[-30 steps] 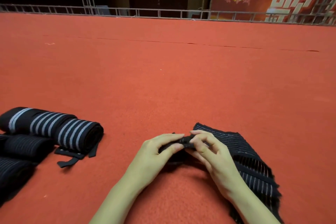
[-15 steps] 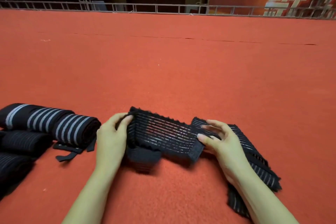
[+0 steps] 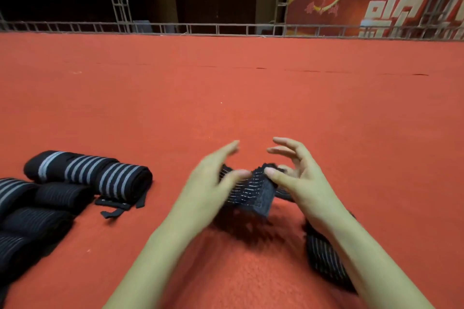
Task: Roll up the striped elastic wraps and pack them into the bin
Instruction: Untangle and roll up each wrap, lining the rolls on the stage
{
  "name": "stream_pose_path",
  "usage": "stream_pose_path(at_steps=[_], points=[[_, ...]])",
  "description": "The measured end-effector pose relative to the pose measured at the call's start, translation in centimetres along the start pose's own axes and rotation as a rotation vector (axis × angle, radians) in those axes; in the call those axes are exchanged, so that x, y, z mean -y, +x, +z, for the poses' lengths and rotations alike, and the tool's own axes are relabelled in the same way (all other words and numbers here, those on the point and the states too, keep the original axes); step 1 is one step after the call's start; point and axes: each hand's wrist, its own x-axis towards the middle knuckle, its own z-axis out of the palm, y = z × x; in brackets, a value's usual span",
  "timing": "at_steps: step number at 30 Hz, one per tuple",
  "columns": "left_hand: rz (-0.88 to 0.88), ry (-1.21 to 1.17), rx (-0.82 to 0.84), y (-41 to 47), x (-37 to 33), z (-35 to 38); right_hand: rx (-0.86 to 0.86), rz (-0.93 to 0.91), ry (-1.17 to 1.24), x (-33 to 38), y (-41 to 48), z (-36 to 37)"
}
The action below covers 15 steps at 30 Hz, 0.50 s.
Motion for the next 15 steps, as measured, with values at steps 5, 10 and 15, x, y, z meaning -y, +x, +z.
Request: stream_pose_path(at_steps=[5,10,15], points=[[0.061,-0.240,0.057,1.7,-5.2,-2.3,0.007,-0.096,0.025,7.4,0.5,1.1],[0.191,-0.241,-0.220,1.0,-11.2,-7.3,0.063,-0.034,-0.148,14.3,-1.5,1.4],[0.248,-0.217,-0.281,-1.9,-16.8,-12.1,0.006,-0.168,-0.235,20.9,-5.0,2.9]])
